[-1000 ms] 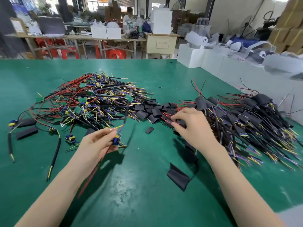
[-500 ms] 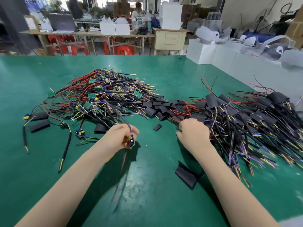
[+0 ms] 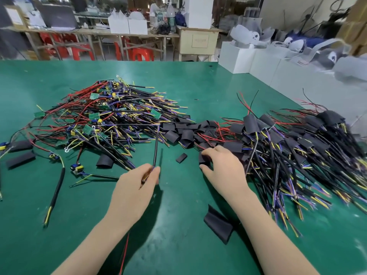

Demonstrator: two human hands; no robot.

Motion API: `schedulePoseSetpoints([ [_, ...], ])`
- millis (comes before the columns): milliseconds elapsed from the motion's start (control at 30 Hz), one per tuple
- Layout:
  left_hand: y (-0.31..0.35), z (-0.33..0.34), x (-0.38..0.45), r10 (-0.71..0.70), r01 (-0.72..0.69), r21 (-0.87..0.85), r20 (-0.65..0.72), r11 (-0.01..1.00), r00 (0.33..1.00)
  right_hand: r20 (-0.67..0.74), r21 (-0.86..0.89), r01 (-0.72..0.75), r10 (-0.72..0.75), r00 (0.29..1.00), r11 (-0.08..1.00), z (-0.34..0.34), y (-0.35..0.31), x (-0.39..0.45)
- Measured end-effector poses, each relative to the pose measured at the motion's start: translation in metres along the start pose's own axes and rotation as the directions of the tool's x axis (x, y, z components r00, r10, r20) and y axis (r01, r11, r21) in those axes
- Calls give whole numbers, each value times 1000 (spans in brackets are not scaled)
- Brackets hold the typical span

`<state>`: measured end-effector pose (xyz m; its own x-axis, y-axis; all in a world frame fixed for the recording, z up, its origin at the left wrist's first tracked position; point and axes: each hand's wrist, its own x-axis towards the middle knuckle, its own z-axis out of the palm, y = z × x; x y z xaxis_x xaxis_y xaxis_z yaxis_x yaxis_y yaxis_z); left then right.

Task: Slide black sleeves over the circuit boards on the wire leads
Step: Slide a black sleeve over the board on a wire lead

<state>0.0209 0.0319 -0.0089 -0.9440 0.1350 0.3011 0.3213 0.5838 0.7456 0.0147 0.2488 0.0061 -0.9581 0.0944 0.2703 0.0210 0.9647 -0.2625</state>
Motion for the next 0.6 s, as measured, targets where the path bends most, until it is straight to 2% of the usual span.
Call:
schedulePoseSetpoints([
  [200,6,-2,0,17,-17,35,-8,999,1000,-10,1,20,-20,1000,1000,3,5,2],
  [367,9,-12,-3,72,-79,164,47,983,996,3,19,23,-23,1000,1000,3,5,4],
  [500,12,-18,-3,99,-120,280,89,953,991,-21,103,27,-25,999,994,4,6,4],
  [600,10,-17,-2,110,-137,265,114,954,987,-60,180,19,-8,998,984,5,8,5],
])
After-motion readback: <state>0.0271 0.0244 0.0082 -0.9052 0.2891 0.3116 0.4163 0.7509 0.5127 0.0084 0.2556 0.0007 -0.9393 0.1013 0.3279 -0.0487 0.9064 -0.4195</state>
